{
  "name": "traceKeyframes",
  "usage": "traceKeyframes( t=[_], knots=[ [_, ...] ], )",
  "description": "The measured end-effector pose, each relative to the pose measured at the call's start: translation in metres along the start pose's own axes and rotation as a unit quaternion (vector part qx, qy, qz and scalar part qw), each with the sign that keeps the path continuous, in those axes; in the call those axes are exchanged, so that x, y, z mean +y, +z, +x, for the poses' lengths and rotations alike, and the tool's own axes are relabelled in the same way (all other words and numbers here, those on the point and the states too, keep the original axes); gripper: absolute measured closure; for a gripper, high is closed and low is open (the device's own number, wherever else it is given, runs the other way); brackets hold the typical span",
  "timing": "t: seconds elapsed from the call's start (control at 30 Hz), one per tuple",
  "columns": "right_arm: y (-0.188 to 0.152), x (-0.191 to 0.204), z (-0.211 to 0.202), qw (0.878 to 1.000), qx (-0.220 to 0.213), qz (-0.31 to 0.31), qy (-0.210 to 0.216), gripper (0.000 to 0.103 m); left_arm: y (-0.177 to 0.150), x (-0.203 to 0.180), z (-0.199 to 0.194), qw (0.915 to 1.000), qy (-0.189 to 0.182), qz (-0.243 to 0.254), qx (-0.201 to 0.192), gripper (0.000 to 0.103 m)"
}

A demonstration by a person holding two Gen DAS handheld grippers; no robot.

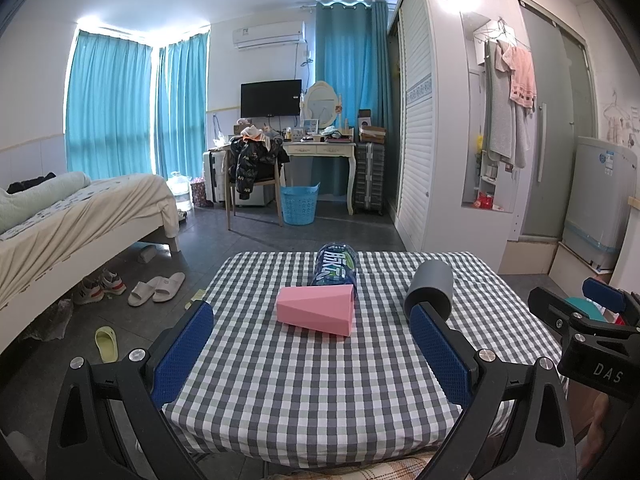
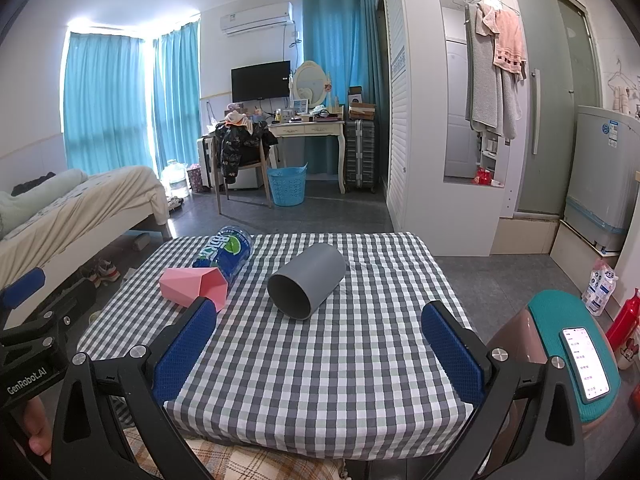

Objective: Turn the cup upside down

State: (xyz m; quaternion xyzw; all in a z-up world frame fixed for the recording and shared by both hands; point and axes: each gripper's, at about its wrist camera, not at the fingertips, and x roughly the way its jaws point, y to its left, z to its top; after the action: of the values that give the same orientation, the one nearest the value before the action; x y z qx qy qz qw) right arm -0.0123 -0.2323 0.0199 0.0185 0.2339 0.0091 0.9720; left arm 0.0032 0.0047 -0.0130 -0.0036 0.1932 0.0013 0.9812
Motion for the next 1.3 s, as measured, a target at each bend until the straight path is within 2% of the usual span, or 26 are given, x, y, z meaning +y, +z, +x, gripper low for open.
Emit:
traceKeyframes(
  t=[0.43, 0.67, 0.87, 1.1, 1.3],
  knots=[
    [0.003, -0.003, -0.001, 1.0, -0.003, 0.003, 0.001, 0.0, -0.002, -0.01, -0.001, 0.9999, -0.014, 0.009, 0.001, 0.001],
    [0.015, -0.026, 0.001, 1.0, -0.01, 0.019, -0.01, 0.0, 0.01, -0.041, 0.015, 0.9987, -0.033, 0.035, 0.013, 0.001],
    [0.022, -0.063, 0.026, 0.999, 0.005, 0.038, -0.039, 0.0, 0.017, -0.079, 0.055, 0.9956, -0.058, 0.055, 0.049, 0.001],
    [0.023, -0.11, 0.068, 0.995, 0.038, 0.068, -0.063, 0.0, 0.022, -0.128, 0.118, 0.9873, -0.093, 0.088, 0.094, 0.001],
    [0.017, -0.132, 0.102, 0.992, 0.065, 0.077, -0.069, 0.0, 0.018, -0.151, 0.167, 0.9825, -0.103, 0.099, 0.119, 0.001]
  ],
)
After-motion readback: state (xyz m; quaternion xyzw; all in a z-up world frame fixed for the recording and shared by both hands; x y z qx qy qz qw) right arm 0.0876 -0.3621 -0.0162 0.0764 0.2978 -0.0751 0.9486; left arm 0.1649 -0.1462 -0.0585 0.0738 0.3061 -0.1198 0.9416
